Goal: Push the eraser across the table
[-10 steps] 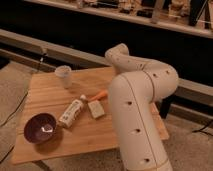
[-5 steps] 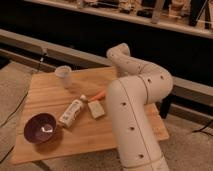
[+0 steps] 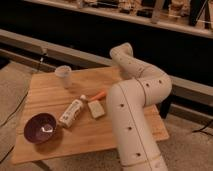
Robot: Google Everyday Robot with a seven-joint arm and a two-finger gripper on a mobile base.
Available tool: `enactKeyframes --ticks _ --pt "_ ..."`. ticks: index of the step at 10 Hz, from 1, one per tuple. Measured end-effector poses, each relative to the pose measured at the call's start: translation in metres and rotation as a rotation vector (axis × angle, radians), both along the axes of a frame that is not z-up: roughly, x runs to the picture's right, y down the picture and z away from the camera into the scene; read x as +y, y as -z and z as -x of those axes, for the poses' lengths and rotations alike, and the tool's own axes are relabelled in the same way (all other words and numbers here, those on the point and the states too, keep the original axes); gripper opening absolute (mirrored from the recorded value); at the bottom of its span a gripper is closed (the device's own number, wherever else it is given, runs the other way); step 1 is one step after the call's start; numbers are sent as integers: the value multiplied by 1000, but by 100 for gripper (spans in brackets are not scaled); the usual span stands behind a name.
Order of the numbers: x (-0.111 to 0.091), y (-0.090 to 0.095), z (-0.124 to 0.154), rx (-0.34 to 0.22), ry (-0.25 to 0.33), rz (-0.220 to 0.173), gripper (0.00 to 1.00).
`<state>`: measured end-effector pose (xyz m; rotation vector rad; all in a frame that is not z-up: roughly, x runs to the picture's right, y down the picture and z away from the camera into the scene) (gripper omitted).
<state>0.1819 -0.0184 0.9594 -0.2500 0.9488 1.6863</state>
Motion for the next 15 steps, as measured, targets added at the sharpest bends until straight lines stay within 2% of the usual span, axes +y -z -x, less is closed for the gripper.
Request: enactKeyframes --ticks 5,8,10,12,13,15 --pt "-31 -5 -2 -10 64 -18 0" --pt "-34 -4 -9 17 91 -7 2" --pt "-42 0 -4 16 95 -18 22" --pt "-70 22 23 -22 106 -41 43" --pt "-81 36 43 -47 106 -39 53" --pt "-82 39 39 -42 103 -36 56"
